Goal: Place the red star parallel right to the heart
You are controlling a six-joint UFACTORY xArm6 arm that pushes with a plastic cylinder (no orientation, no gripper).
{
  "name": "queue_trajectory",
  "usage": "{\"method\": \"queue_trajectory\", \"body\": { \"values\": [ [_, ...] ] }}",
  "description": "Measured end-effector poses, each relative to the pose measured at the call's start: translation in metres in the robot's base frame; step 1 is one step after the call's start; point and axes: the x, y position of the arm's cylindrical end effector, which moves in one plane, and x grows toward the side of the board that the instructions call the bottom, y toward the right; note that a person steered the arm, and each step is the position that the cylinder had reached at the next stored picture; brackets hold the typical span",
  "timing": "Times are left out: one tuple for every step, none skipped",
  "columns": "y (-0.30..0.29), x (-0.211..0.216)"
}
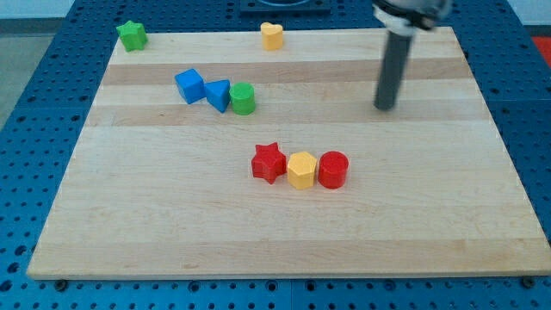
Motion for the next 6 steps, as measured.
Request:
{"method": "queue_trajectory", "body": {
  "values": [
    [-0.001, 0.066],
    [-0.05, 0.104],
    [-0.131, 0.118],
    [-0.183, 0.137],
    [-0.231, 0.153],
    [-0.251, 0.137]
  ]
}}
